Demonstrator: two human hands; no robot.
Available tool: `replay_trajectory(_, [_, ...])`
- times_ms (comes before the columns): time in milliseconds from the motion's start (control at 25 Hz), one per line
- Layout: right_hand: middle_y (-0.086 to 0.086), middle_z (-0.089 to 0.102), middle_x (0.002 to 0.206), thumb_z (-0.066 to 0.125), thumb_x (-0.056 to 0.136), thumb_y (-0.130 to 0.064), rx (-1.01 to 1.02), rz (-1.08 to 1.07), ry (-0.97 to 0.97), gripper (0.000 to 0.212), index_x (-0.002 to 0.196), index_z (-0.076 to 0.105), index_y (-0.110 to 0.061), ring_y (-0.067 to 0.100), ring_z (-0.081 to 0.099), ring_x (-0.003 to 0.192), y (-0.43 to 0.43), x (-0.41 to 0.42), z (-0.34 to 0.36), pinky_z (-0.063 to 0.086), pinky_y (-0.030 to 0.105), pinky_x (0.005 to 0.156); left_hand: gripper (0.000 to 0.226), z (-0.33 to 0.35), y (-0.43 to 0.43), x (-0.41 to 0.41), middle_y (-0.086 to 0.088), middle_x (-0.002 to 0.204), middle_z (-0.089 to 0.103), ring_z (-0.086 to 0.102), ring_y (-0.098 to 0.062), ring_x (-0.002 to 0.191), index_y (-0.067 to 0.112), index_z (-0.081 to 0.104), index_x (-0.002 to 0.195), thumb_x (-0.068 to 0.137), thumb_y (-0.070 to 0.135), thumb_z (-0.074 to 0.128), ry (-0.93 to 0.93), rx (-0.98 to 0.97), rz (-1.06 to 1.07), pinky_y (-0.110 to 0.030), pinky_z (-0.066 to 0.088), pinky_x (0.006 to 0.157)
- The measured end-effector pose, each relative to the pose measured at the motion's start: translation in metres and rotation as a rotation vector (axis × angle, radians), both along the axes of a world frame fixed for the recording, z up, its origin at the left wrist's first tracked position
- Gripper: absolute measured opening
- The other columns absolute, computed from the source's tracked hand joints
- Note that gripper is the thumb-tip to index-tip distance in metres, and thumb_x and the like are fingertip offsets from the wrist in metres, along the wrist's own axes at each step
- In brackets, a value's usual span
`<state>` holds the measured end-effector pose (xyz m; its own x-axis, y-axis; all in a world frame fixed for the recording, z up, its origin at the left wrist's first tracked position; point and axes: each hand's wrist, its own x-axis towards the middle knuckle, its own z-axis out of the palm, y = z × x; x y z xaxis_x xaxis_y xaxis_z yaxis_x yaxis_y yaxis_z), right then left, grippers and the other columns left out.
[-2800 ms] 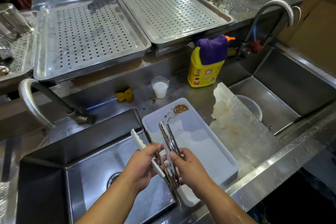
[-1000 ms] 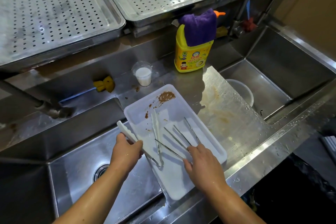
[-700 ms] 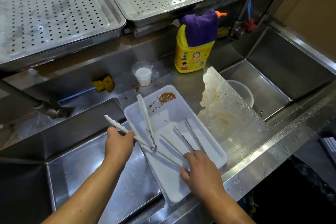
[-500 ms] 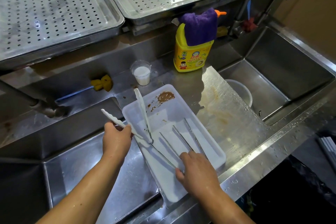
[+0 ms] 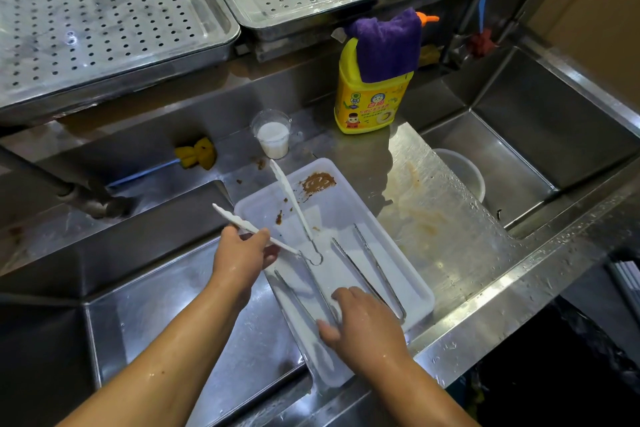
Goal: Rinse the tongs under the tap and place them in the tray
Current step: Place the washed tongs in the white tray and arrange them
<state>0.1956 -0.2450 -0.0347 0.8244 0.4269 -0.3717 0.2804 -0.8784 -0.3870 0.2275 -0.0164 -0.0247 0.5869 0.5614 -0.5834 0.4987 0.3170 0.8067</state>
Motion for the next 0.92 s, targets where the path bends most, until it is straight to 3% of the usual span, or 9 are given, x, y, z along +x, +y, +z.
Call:
replay_trajectory(120, [-0.002, 0.056, 0.134, 0.063, 0.087, -0.061, 0.189, -0.193, -0.146, 0.069, 0.144, 0.048, -0.023, 0.021, 0.054, 0.123, 0.005, 0.018, 0.01, 0.048, 0.036, 0.096, 0.02, -0.004, -0.005, 0.002, -0.014, 0.12, 0.069, 0.08, -0.033, 0.096, 0.012, 0.056, 0.122, 0.104, 0.014, 0.067, 0.033, -0.065, -0.065, -0.032, 0.065, 0.068])
replay_trajectory(240, [0.004, 0.053, 0.14, 0.065, 0.089, -0.062, 0.137, -0.168, -0.061, 0.077, 0.15, 0.041, -0.022, 0.027, 0.053, 0.128, 0.018, 0.041, 0.014, 0.049, 0.041, 0.102, 0.026, -0.006, -0.01, 0.004, -0.015, 0.118, 0.074, 0.081, -0.025, 0.083, 0.009, 0.058, 0.129, 0.104, 0.013, 0.066, 0.064, -0.131, -0.089, -0.025, 0.064, 0.059])
replay_trajectory(320, [0.003, 0.062, 0.128, 0.063, 0.092, -0.059, 0.086, -0.14, 0.01, 0.06, 0.138, 0.05, -0.022, 0.028, 0.062, 0.115, 0.028, 0.05, 0.01, 0.054, 0.041, 0.088, 0.022, -0.006, -0.015, 0.004, -0.014, 0.113, 0.076, 0.08, -0.021, 0.076, 0.009, 0.061, 0.126, 0.105, 0.014, 0.066, 0.084, -0.175, -0.09, -0.025, 0.063, 0.057])
replay_trajectory(400, [0.003, 0.068, 0.11, 0.062, 0.095, -0.054, 0.069, -0.153, 0.011, 0.042, 0.119, 0.056, -0.02, 0.029, 0.067, 0.1, 0.034, 0.052, 0.006, 0.049, 0.036, 0.071, 0.021, -0.009, -0.017, 0.004, -0.016, 0.111, 0.078, 0.078, -0.022, 0.077, 0.007, 0.062, 0.124, 0.105, 0.017, 0.066, 0.119, -0.162, -0.112, -0.026, 0.064, 0.058])
replay_trajectory(520, [0.0, 0.068, 0.096, 0.062, 0.094, -0.052, 0.045, -0.15, -0.007, 0.031, 0.098, 0.052, -0.023, 0.028, 0.068, 0.09, 0.037, 0.049, -0.001, 0.042, 0.034, 0.064, 0.031, -0.013, -0.015, 0.005, -0.014, 0.108, 0.077, 0.076, -0.025, 0.076, 0.006, 0.065, 0.126, 0.101, 0.024, 0.072, 0.172, -0.047, -0.174, -0.033, 0.067, 0.064])
replay_trajectory(640, [0.001, 0.068, 0.095, 0.063, 0.093, -0.054, 0.034, -0.118, -0.017, 0.034, 0.098, 0.054, -0.022, 0.026, 0.067, 0.085, 0.037, 0.045, -0.009, 0.054, 0.038, 0.068, 0.043, -0.012, -0.009, 0.004, -0.007, 0.111, 0.075, 0.077, -0.026, 0.074, 0.013, 0.064, 0.121, 0.092, 0.041, 0.08, 0.293, 0.234, -0.307, -0.043, 0.069, 0.074])
replay_trajectory(800, [0.0, 0.066, 0.093, 0.063, 0.091, -0.059, 0.037, -0.104, -0.044, 0.038, 0.096, 0.053, -0.023, 0.024, 0.066, 0.08, 0.032, 0.041, -0.015, 0.055, 0.039, 0.065, 0.066, -0.003, -0.005, -0.002, -0.001, 0.119, 0.069, 0.075, -0.03, 0.092, 0.019, 0.056, 0.134, 0.085, 0.057, 0.08, 0.385, 0.454, -0.476, -0.032, 0.057, 0.056])
replay_trajectory(920, [0.001, 0.066, 0.095, 0.058, 0.093, -0.059, 0.045, -0.108, -0.053, 0.037, 0.098, 0.055, -0.022, 0.024, 0.065, 0.08, 0.029, 0.039, -0.02, 0.054, 0.039, 0.066, 0.064, -0.002, -0.004, -0.007, -0.002, 0.125, 0.066, 0.074, -0.032, 0.101, 0.022, 0.051, 0.134, 0.087, 0.055, 0.079, 0.387, 0.511, -0.496, -0.043, 0.063, 0.076])
